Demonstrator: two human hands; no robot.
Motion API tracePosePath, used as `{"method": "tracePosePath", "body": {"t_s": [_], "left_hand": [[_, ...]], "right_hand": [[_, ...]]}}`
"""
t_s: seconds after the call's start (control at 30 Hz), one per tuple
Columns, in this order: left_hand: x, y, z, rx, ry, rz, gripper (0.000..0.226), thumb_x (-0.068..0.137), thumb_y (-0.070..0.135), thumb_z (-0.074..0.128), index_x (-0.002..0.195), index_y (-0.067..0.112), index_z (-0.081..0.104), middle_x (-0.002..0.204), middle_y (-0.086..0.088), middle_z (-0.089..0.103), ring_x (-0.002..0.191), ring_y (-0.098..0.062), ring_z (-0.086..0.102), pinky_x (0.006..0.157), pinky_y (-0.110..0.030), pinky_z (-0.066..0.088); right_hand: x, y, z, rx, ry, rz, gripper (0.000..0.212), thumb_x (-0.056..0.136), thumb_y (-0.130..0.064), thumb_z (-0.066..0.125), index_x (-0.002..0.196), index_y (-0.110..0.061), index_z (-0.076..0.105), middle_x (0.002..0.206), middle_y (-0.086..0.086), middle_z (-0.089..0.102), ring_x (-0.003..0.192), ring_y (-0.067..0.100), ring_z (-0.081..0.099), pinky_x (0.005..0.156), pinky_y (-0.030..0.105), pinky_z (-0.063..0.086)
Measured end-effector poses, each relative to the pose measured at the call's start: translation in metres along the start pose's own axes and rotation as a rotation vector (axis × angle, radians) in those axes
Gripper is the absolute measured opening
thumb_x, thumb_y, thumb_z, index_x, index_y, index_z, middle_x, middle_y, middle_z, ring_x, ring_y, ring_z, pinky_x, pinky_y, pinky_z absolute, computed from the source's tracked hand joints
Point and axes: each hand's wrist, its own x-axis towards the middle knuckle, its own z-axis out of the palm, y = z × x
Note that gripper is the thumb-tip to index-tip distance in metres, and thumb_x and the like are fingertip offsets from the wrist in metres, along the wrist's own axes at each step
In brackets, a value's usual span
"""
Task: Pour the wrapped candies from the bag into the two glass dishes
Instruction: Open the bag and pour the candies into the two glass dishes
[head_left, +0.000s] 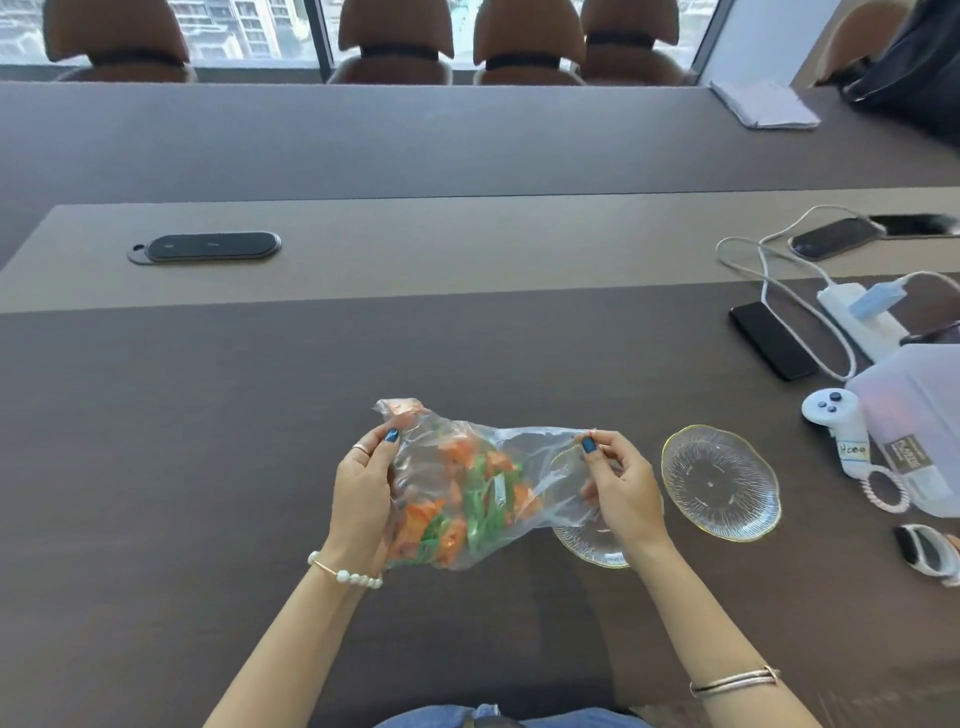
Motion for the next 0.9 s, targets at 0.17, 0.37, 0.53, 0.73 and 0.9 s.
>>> {"method": "tracePosePath", "body": {"t_s": [0.17, 0.37, 0.53, 0.73, 0.9], "left_hand": [[-0.011, 0.013, 0.024, -0.028, -0.019, 0.046, 0.024, 0.094, 0.008, 0.041, 0.097, 0.013, 0.065, 0.072, -0.001, 0.074, 0.061, -0.013, 0.069, 0.054, -0.026, 0.057], [-0.018, 0.016, 0.033, -0.026, 0.004, 0.067, 0.024, 0.094, 0.008, 0.041, 0.097, 0.015, 0.065, 0.067, 0.001, 0.074, 0.059, -0.013, 0.069, 0.052, -0.026, 0.057], [-0.020, 0.010, 0.032, -0.045, 0.041, 0.034, 0.027, 0.094, 0.009, 0.041, 0.091, 0.017, 0.066, 0.067, 0.001, 0.075, 0.058, -0.013, 0.069, 0.052, -0.028, 0.058], [-0.025, 0.007, 0.044, -0.038, -0.009, 0.028, 0.026, 0.094, 0.010, 0.041, 0.101, 0.012, 0.066, 0.078, -0.004, 0.076, 0.067, -0.017, 0.071, 0.060, -0.030, 0.060], [-0.026, 0.004, 0.061, -0.002, -0.051, -0.001, 0.027, 0.094, 0.010, 0.041, 0.107, 0.008, 0.065, 0.083, -0.008, 0.074, 0.069, -0.018, 0.070, 0.061, -0.030, 0.059]], "right_hand": [[0.003, -0.004, -0.024, 0.066, 0.004, 0.027, 0.011, 0.091, -0.020, 0.054, 0.087, -0.025, 0.063, 0.073, 0.002, 0.057, 0.041, 0.006, 0.053, 0.042, 0.020, 0.045], [0.010, -0.021, -0.031, 0.100, -0.074, 0.020, 0.010, 0.091, -0.016, 0.054, 0.092, -0.015, 0.063, 0.082, 0.003, 0.059, 0.041, 0.008, 0.056, 0.038, 0.019, 0.043], [0.014, -0.031, -0.035, 0.058, -0.187, -0.026, 0.011, 0.091, -0.016, 0.055, 0.088, -0.017, 0.065, 0.077, 0.003, 0.062, 0.041, 0.011, 0.056, 0.038, 0.020, 0.045], [0.009, -0.017, -0.067, 0.079, -0.090, 0.008, 0.012, 0.090, -0.008, 0.053, 0.095, -0.005, 0.064, 0.084, 0.007, 0.063, 0.038, 0.006, 0.053, 0.039, 0.016, 0.044], [0.009, -0.008, -0.085, 0.071, -0.025, 0.031, 0.013, 0.090, -0.007, 0.053, 0.095, -0.006, 0.065, 0.071, 0.006, 0.058, 0.040, 0.004, 0.053, 0.040, 0.015, 0.044]]}}
